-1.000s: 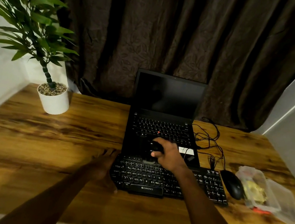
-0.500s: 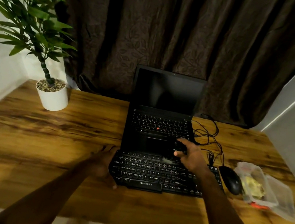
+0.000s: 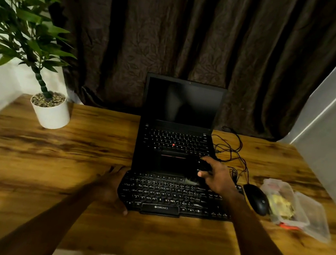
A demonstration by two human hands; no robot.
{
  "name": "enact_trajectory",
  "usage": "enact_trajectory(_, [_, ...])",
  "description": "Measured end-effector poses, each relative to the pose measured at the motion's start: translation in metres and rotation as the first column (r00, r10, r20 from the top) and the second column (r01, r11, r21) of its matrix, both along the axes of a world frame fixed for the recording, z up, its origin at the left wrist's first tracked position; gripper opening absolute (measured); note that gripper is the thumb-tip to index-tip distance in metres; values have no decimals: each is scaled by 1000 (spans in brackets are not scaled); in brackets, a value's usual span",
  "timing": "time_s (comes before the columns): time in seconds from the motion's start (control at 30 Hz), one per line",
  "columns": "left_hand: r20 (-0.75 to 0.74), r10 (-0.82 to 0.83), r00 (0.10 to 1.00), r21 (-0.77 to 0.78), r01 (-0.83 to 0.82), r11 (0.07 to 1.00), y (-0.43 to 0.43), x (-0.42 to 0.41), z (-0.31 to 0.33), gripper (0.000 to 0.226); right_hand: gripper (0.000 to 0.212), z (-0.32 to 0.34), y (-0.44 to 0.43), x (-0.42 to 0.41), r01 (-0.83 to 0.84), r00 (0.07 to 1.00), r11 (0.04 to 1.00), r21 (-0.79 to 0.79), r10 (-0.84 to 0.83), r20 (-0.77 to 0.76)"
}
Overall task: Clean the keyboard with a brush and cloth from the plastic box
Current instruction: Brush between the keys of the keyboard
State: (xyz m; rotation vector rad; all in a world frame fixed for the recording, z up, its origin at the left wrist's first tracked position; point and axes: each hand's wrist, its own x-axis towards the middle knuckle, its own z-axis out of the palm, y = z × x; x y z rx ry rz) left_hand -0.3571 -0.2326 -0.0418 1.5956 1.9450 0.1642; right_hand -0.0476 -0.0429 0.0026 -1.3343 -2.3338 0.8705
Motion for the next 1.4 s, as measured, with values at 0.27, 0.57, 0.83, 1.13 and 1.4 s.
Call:
enact_trajectory(0.27, [-2,19,1000,-2,-19,1000,-1,0,0,164,41,0,-18,-43,-136,989,991,-4,136,-54])
enact_trajectory(0.57, [-35,27,999,-29,-28,999,-3,6,6,151,48,0,0,1,-38,998,999,12,38,40])
enact_trajectory(0.83, [-24,21,999,-39,-22,999,-3,2,4,158,48,-3,-3,-17,-48,997,998,37,46,67])
enact_trajectory(1.13, [1,22,1000,-38,-22,999,-5,3,5,160,47,-3,0,4,9,1000,1000,14,-9,-2])
enact_trajectory(1.4, [19,35,999,-14,-35,999,-5,2,5,161,45,5,-5,-9,-34,991,995,93,21,134])
